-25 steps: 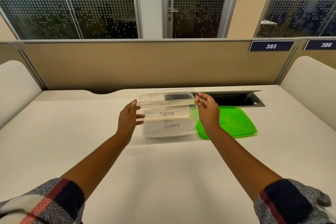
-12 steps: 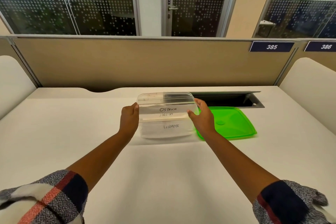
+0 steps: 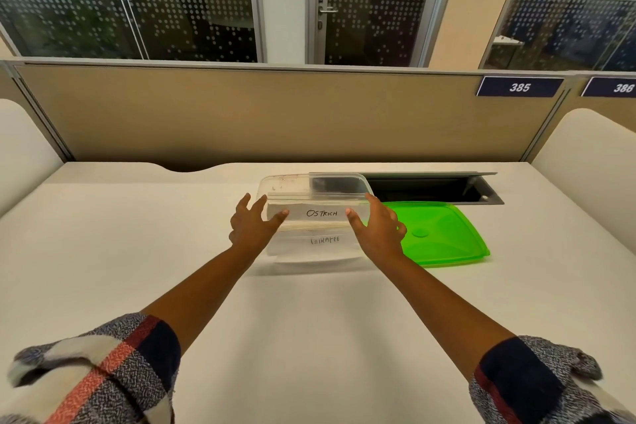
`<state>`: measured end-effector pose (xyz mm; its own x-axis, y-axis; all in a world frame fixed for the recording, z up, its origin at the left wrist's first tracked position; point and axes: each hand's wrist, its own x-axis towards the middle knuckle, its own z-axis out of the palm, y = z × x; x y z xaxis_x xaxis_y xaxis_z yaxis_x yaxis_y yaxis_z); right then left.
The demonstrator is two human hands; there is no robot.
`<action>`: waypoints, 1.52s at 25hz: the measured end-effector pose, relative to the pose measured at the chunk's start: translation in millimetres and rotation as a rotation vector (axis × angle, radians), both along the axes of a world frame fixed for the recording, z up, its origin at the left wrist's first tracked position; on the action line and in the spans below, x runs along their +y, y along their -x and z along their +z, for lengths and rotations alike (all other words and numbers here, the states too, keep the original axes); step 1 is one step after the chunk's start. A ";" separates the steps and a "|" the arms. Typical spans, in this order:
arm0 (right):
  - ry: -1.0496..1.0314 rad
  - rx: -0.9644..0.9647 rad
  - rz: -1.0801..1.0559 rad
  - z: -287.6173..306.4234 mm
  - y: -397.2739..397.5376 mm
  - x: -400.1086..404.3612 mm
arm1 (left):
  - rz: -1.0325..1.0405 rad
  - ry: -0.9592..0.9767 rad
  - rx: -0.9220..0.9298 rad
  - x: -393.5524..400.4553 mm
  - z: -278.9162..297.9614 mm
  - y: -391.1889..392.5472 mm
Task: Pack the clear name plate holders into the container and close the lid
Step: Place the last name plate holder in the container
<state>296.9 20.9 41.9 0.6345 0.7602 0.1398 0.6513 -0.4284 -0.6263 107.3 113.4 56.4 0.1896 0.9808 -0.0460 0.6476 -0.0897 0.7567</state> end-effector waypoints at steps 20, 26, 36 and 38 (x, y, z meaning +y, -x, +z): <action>0.016 -0.189 0.014 -16.2 -6.0 5.5 | -0.002 -0.160 0.162 9.3 -35.2 1.9; 0.108 -0.276 0.028 -21.9 -6.3 10.2 | -0.022 -0.133 0.226 8.5 -33.1 -2.6; 0.163 -0.310 0.056 -24.4 -7.7 11.2 | -0.056 -0.138 0.267 8.2 -33.0 -1.5; 0.143 -0.297 0.068 -23.9 -8.4 7.2 | -0.066 -0.200 0.216 5.9 -33.0 0.4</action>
